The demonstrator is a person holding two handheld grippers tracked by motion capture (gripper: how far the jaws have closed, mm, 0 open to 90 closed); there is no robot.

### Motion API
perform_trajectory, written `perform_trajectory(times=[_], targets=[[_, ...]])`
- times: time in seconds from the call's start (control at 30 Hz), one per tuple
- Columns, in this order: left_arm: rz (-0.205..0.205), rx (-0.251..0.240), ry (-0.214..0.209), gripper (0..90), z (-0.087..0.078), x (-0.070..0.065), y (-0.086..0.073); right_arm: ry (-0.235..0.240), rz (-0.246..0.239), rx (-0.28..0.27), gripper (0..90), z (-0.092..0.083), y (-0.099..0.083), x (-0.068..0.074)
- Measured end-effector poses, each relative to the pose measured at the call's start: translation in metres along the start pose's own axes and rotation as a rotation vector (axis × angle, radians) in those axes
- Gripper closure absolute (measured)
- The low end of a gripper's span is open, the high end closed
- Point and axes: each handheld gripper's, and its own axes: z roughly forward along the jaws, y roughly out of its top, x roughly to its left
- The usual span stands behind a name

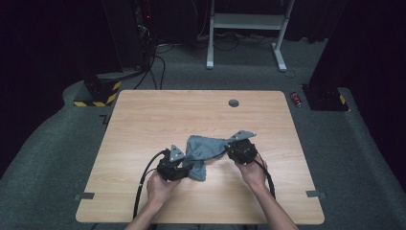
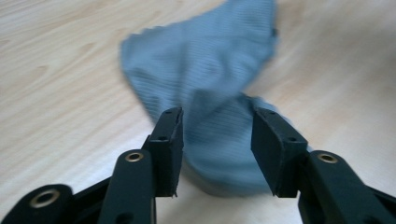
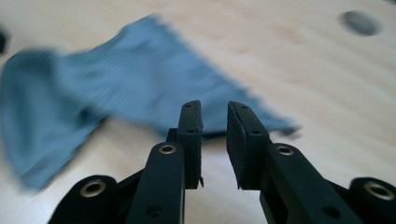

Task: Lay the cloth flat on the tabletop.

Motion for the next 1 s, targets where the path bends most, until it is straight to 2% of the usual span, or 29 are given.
perform_trajectory(times=[0.13,0.2,0.27,0.47,0.5,0.53,0.57,0.7,0.8,0.93,1.0], targets=[[0.038,0.023,-0.041,53.3,0.008,-0.017,-0.002,0.04,-0.011,0.027,73.5,0.014,-0.014,0.011],[0.032,0.034,-0.062,53.0,0.015,-0.022,-0.002,0.052,-0.001,0.049,70.9,0.028,-0.016,0.017],[0.018,0.042,-0.071,52.6,0.023,-0.025,-0.002,0.055,-0.006,0.053,70.0,0.032,-0.016,0.018],[0.005,0.072,-0.046,50.8,0.044,-0.029,0.0,0.054,0.015,0.061,68.2,0.045,-0.011,0.021],[0.006,0.082,-0.041,51.2,0.047,-0.029,0.0,0.053,0.016,0.067,68.6,0.047,-0.01,0.021],[0.008,0.092,-0.042,54.6,0.05,-0.03,0.0,0.049,0.022,0.084,73.1,0.052,-0.01,0.022],[0.021,0.085,-0.025,54.6,0.051,-0.031,0.0,0.049,0.022,0.084,73.1,0.052,-0.01,0.022],[0.047,0.099,-0.019,72.7,0.051,-0.029,0.003,0.05,0.012,0.1,87.6,0.056,-0.009,0.02],[0.066,0.118,-0.038,87.7,0.048,-0.026,0.004,0.05,0.009,0.093,89.5,0.053,-0.009,0.018],[0.028,0.058,-0.064,88.0,0.031,-0.018,0.005,0.056,0.02,0.061,89.6,0.042,-0.007,0.014],[0.026,0.017,-0.059,88.0,0.02,-0.012,0.007,0.051,0.016,0.045,89.6,0.034,-0.005,0.011]])
